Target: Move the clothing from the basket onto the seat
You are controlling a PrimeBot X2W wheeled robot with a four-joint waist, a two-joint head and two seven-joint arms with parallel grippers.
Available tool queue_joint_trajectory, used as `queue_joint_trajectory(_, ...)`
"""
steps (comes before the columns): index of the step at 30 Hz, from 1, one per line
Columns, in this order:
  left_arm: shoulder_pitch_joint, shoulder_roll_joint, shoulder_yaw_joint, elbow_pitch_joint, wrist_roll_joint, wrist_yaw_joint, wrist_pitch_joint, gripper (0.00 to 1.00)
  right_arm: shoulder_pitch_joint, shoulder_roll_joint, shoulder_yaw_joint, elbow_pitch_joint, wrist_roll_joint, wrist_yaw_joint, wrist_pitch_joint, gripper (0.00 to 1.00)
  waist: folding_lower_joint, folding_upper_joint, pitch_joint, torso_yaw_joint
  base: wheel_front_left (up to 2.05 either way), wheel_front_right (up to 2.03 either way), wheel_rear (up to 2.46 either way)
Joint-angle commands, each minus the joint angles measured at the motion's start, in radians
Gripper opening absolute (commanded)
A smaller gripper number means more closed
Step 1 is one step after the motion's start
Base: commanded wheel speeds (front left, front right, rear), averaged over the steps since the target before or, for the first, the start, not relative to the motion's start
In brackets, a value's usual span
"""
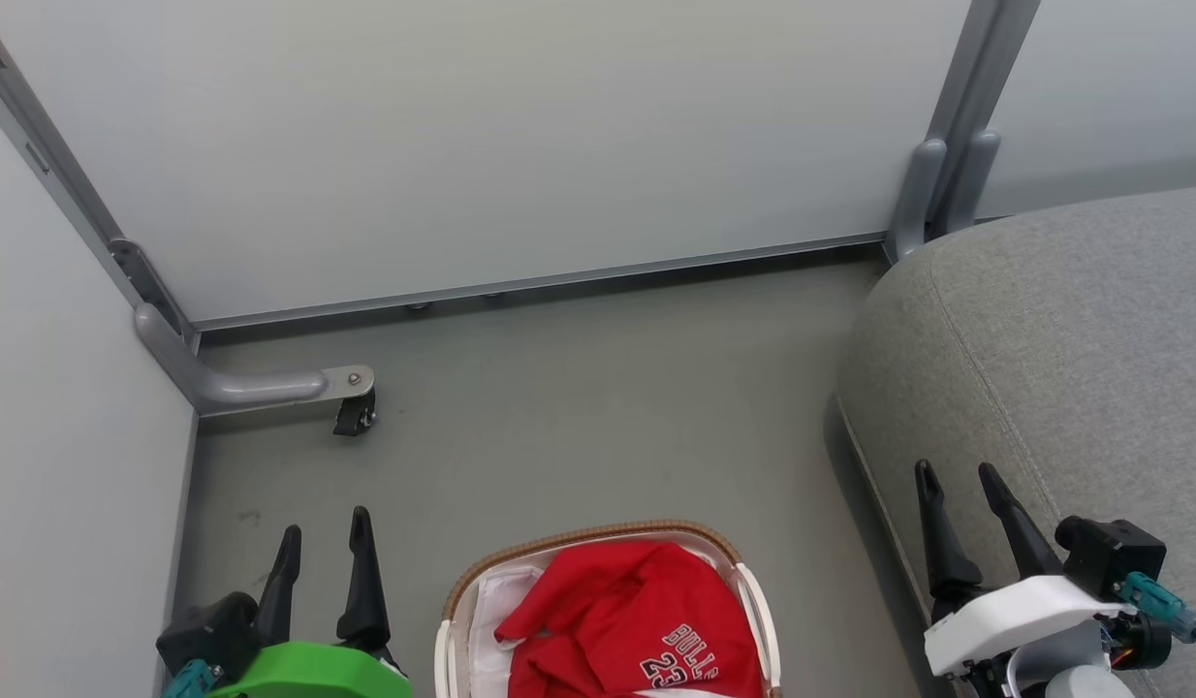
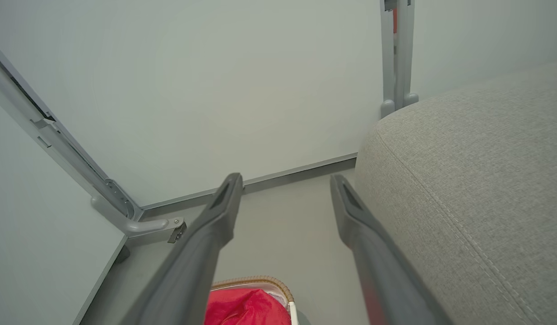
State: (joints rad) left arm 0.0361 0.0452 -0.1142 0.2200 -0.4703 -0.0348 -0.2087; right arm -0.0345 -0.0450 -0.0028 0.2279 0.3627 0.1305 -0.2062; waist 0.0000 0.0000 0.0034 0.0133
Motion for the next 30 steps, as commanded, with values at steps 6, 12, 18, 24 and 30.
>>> queue_joint_trajectory(6, 0.018, 0.007, -0.008, 0.010, 0.059, 0.005, -0.018, 1.00, 0.008, -0.006, 0.009, 0.007, -0.060, 0.000, -0.021, 1.00, 0.0000, 0.0000, -0.001, 0.001, 0.00, 0.00, 0.00)
queue_joint_trajectory(12, 0.021, 0.007, -0.014, 0.020, 0.099, 0.009, -0.030, 1.00, 0.011, -0.007, 0.014, 0.011, -0.100, 0.000, -0.033, 1.00, 0.0000, 0.0000, -0.002, 0.003, 0.00, 0.00, 0.00)
queue_joint_trajectory(18, 0.025, 0.007, -0.018, 0.018, 0.132, 0.012, -0.040, 1.00, 0.013, -0.008, 0.017, 0.013, -0.143, 0.000, -0.043, 1.00, 0.0000, 0.0000, -0.002, 0.005, 0.00, 0.00, 0.00)
queue_joint_trajectory(24, 0.031, 0.008, -0.023, 0.018, 0.164, 0.015, -0.051, 1.00, 0.014, -0.008, 0.022, 0.015, -0.181, 0.000, -0.054, 1.00, 0.0000, 0.0000, -0.002, 0.005, 0.00, 0.00, 0.00)
queue_joint_trajectory(30, 0.033, 0.008, -0.027, 0.020, 0.187, 0.015, -0.058, 1.00, 0.013, -0.008, 0.025, 0.016, -0.204, 0.000, -0.060, 1.00, 0.0000, 0.0000, -0.001, 0.005, 0.00, 0.00, 0.00)
